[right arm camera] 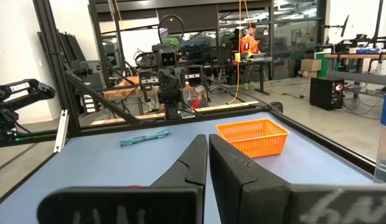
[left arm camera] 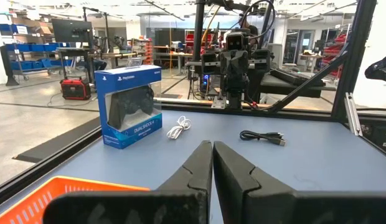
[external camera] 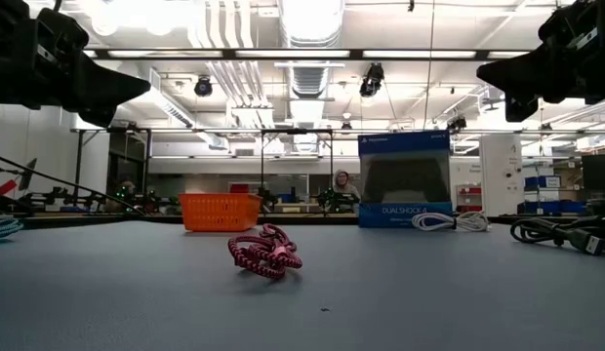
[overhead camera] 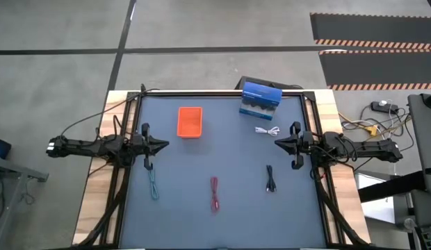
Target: Pick and place USB-C Cables
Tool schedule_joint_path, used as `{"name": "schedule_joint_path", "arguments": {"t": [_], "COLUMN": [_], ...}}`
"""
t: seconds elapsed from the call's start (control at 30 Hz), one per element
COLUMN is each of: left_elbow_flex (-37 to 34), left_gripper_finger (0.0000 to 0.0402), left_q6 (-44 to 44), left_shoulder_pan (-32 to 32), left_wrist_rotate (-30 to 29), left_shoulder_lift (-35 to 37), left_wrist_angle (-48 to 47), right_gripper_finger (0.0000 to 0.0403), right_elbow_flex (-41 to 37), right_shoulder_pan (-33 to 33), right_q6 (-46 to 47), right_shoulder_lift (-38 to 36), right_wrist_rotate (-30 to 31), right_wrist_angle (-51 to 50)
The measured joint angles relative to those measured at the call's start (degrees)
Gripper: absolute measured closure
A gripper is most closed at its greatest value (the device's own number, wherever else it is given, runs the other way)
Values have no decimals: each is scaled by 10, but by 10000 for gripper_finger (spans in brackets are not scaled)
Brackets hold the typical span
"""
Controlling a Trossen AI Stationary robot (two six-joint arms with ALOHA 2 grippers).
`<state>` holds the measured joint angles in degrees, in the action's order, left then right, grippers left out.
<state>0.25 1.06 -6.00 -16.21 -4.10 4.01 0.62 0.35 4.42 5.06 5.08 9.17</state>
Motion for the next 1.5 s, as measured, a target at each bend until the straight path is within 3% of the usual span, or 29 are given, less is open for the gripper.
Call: {"name": "schedule_joint_path", "arguments": {"t": [0.73,1.5], "left_elbow_flex": [0,0], "left_gripper_finger": [402,402], "left_q6": [-25,-14], "left_shoulder_pan": [0,0], "left_wrist_rotate": [0,-4], "left_shoulder_lift": [0,-1], "left_wrist_angle": [9,275], "right_gripper_finger": [394,394], "right_elbow_flex": [0,0], "right_shoulder_pan": [0,0], "right_q6": [-5,5], "right_shoulder_lift": [0,-1], "right_wrist_rotate": [0,40], "right_wrist_angle": [4,22]}}
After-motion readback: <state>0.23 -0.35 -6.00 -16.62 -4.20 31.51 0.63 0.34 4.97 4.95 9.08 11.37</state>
